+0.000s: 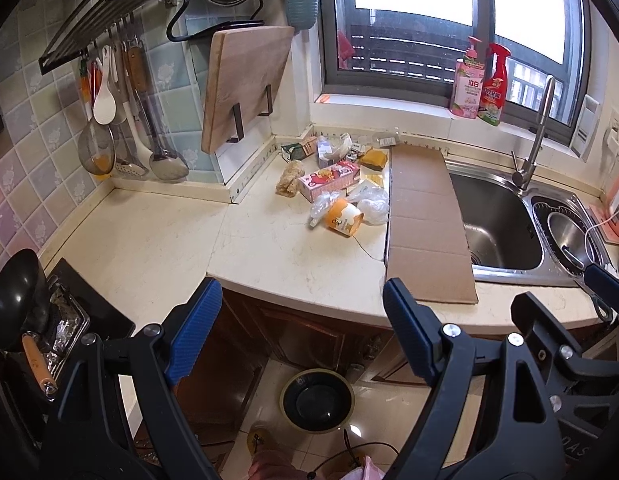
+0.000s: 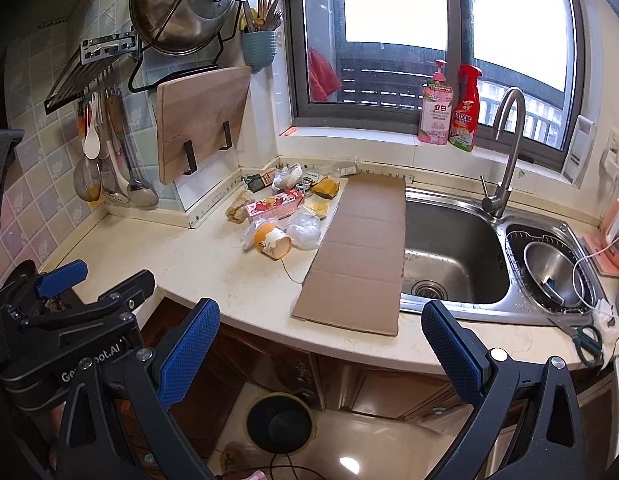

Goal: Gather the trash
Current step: 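Move both tools toward the trash pile on the counter, then close the right tool on the orange-and-white paper cup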

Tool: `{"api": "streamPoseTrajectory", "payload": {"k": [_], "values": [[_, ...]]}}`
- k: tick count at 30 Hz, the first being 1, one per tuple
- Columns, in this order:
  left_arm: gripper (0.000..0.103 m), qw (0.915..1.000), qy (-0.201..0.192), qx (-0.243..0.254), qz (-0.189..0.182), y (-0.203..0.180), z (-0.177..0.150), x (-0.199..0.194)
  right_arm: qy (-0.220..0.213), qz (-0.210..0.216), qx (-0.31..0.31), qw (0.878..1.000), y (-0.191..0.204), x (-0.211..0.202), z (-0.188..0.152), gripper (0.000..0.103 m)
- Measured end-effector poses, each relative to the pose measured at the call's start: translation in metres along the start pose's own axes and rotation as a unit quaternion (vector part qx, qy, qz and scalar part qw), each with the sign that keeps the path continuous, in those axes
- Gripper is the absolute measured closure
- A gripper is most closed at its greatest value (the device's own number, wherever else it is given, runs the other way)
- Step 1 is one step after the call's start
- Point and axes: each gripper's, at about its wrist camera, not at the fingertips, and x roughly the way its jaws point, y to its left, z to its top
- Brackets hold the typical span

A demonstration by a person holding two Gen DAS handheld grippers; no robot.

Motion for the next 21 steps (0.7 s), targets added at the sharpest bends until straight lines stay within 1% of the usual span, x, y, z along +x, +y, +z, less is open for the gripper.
{"api": "streamPoseTrajectory", "payload": {"k": [6,10,14,16,18,21], "values": [[0.022,0.9997,0.018,-0.014,0.004,0.002,0.013,0.015,0.0,0.005,-0.004,1.0,-0.008,0.011,0.013,0.001],[0.022,0.9996,0.024,-0.011,0.009,0.009,0.024,0.03,0.011,0.016,0.0,1.0,-0.013,0.03,0.036,0.001],[0.022,0.9995,0.028,-0.005,0.012,0.021,0.039,0.054,0.029,0.03,0.006,0.999,-0.015,0.058,0.059,0.001],[0.022,0.9994,0.033,-0.003,0.009,0.027,0.047,0.069,0.04,0.034,0.009,0.999,-0.016,0.077,0.072,0.005],[0.022,0.9992,0.041,-0.002,0.005,0.033,0.057,0.087,0.049,0.031,0.008,0.998,-0.014,0.096,0.083,0.011],[0.022,0.9984,0.056,0.0,-0.01,0.043,0.073,0.119,0.063,0.024,0.007,0.998,-0.009,0.129,0.101,0.015]]}}
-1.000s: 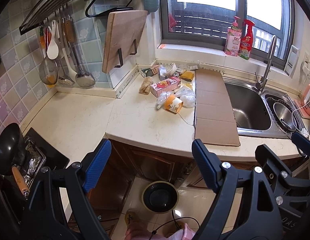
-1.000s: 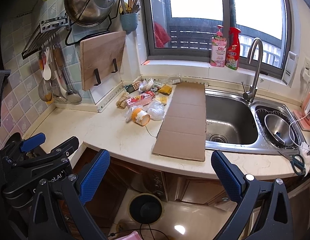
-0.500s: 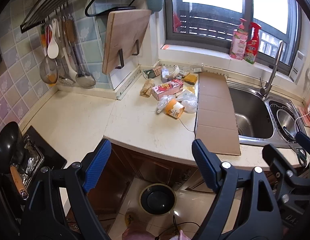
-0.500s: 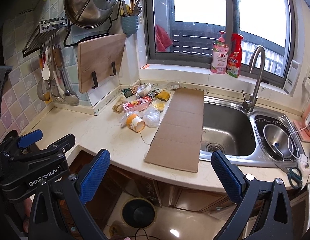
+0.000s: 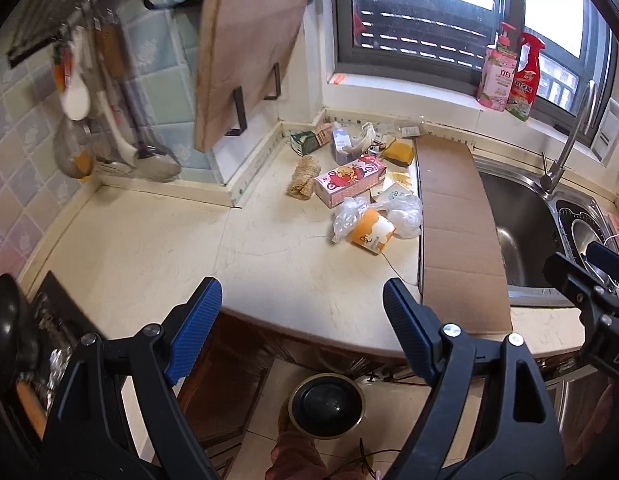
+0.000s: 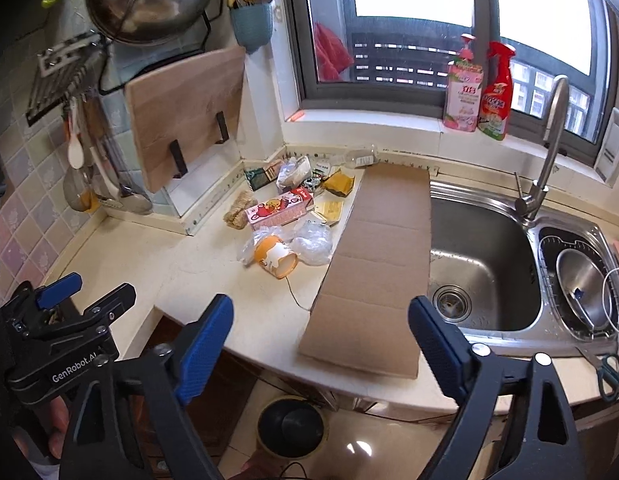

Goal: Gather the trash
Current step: 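Close the right tool on the orange-and-white paper cup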

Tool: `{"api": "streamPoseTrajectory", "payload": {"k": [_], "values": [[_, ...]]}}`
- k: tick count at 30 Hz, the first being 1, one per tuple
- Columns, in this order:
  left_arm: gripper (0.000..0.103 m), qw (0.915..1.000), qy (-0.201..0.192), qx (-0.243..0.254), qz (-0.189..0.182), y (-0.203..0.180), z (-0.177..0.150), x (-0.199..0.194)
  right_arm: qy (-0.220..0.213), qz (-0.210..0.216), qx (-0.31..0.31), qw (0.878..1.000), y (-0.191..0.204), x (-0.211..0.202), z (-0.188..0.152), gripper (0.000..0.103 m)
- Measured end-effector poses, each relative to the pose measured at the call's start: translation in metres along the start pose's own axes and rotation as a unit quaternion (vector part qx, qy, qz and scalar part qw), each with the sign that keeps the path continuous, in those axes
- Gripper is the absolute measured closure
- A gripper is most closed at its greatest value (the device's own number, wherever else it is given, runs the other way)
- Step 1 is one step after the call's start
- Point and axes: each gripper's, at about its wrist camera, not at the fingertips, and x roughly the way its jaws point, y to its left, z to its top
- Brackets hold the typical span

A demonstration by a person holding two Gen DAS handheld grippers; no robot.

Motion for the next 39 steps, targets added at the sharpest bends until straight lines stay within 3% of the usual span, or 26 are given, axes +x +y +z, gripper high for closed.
{"api": "streamPoseTrajectory", "payload": {"k": [5,10,17,23,31,35,39], "values": [[0.022,0.9995,0.025,0.009,-0.018,0.01,0.027,0.054,0.018,-0.005,-0.004,1.0,0.016,0.055,0.03,0.016],[0.022,0.998,0.057,0.01,-0.024,0.025,0.046,0.118,0.039,0.024,-0.034,0.998,0.043,0.124,0.053,0.018],[0.022,0.9929,0.103,-0.009,-0.059,0.039,0.047,0.198,0.083,0.042,-0.089,0.992,0.079,0.233,0.057,0.021],[0.022,0.9881,0.136,-0.009,-0.071,0.045,0.05,0.241,0.096,0.041,-0.139,0.985,0.104,0.305,0.058,0.023],[0.022,0.9841,0.149,-0.033,-0.091,0.058,0.052,0.256,0.112,0.064,-0.207,0.97,0.126,0.356,0.05,0.024],[0.022,0.9834,0.15,-0.036,-0.095,0.06,0.054,0.259,0.131,0.069,-0.214,0.965,0.128,0.366,0.043,0.044],[0.022,0.9827,0.151,-0.034,-0.102,0.057,0.056,0.261,0.136,0.084,-0.205,0.965,0.125,0.359,0.039,0.049]]}}
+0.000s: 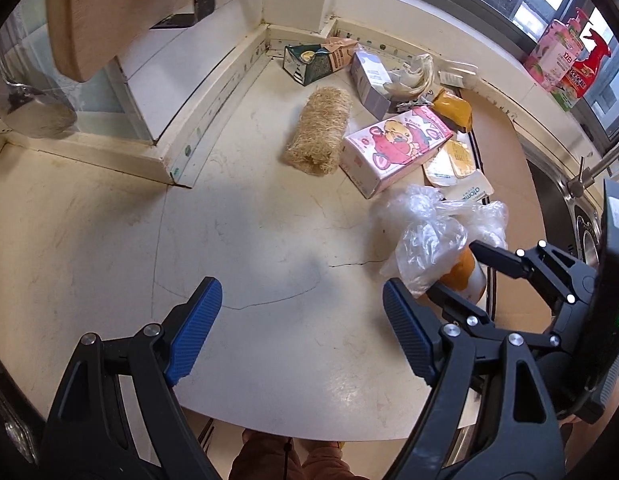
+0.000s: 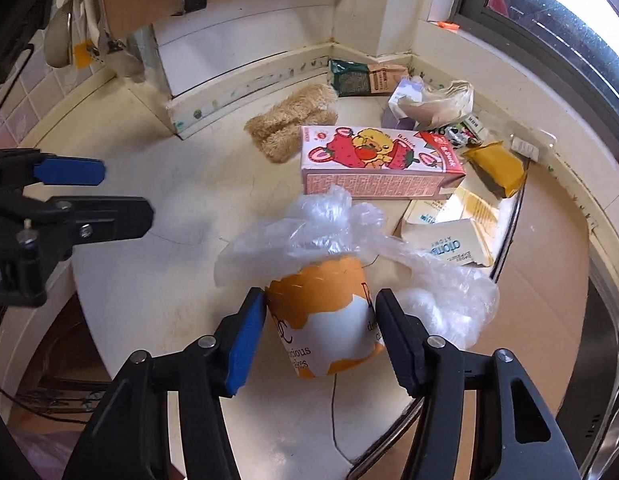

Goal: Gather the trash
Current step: 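Close the right tool on the orange-and-white paper cup, then grasp the clear plastic bag with the left tool while the right tool holds the cup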

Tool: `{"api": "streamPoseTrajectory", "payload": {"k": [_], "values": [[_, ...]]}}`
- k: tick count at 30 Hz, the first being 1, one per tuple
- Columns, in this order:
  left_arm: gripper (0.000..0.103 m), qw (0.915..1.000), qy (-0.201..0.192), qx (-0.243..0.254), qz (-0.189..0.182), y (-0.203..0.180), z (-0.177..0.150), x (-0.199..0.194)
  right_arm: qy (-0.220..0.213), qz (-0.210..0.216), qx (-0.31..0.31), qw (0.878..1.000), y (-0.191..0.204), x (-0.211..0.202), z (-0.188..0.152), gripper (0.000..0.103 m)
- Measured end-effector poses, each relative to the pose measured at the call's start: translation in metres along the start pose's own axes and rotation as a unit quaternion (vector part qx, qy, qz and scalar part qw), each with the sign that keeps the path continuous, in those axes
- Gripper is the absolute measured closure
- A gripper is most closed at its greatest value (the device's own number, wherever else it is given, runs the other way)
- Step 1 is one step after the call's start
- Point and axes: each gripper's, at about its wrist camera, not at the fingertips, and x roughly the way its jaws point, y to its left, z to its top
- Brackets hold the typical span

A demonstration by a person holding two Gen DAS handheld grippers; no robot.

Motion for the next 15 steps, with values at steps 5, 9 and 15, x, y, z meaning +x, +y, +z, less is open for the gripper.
{"api": "streamPoseTrajectory", "payload": {"k": [5,9,15], "values": [[0.022,0.9998,0.0,0.01,-0.014,-0.013,0.003,0.0,0.0,0.037,0.045,0.998,-0.011,-0.018,-0.007,0.051],[0.022,0.9995,0.003,0.017,-0.028,-0.027,0.009,0.002,-0.011,0.052,0.075,0.996,-0.021,-0.038,-0.015,0.051],[0.022,0.9984,0.019,0.016,-0.05,-0.049,0.021,0.018,-0.031,0.044,0.15,0.987,-0.051,-0.068,-0.031,0.051]]}}
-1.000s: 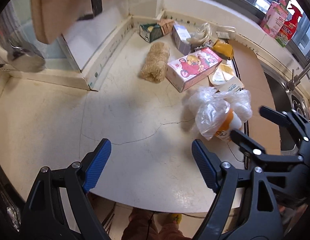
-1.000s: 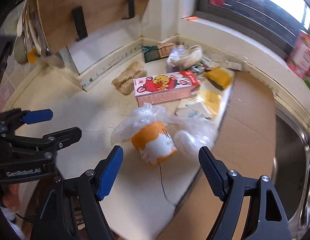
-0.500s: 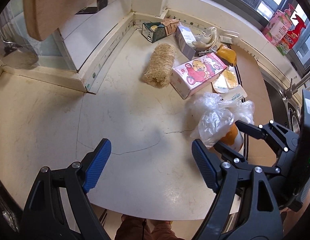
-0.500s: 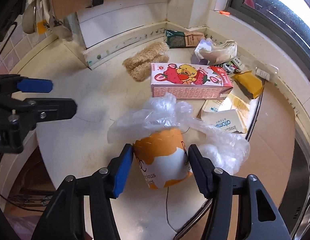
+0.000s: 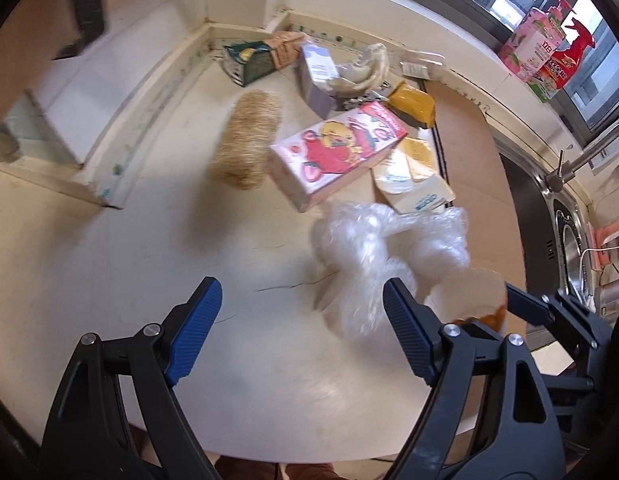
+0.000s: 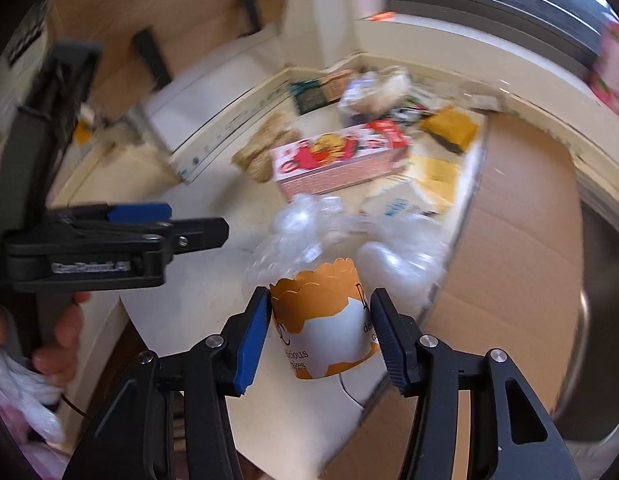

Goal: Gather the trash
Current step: 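Grasp the clear plastic bag with the left tool while the right tool holds the cup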

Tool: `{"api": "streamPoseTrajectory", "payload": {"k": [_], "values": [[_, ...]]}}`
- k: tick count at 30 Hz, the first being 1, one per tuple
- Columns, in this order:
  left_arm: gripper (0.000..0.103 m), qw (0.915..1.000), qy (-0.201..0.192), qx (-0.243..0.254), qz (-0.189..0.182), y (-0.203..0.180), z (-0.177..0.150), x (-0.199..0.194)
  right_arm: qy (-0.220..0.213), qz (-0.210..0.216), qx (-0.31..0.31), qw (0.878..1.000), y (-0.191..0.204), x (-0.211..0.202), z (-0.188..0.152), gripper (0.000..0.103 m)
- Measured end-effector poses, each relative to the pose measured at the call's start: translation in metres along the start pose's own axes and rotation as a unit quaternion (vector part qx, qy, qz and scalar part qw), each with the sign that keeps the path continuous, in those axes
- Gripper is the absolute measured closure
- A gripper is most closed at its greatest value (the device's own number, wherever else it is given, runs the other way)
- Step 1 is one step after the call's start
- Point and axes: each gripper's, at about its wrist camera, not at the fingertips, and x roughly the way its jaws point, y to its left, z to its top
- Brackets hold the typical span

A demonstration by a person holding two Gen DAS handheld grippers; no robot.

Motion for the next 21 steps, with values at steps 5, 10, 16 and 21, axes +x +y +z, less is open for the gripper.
{"api": "streamPoseTrajectory", "payload": {"k": [5,10,16,21], "values": [[0.022,0.9998,0.015,-0.003,-0.013,-0.019,0.009,0.021,-0.015,-0.005,0.06,0.998,-0.03,-0.017,-0.012,0.052],[0.023,0.9996,0.028,0.009,0.002,-0.034,0.012,0.045,-0.017,-0.009,0.103,0.994,-0.053,-0.024,-0.029,0.052],[0.062,0.9988,0.045,0.019,0.001,-0.044,0.006,0.062,-0.021,-0.011,0.129,0.991,-0.07,-0.03,-0.046,0.052],[0.074,0.9991,0.037,0.017,0.006,-0.047,0.0,0.06,-0.024,-0.015,0.134,0.991,-0.075,-0.039,-0.055,0.052]]}}
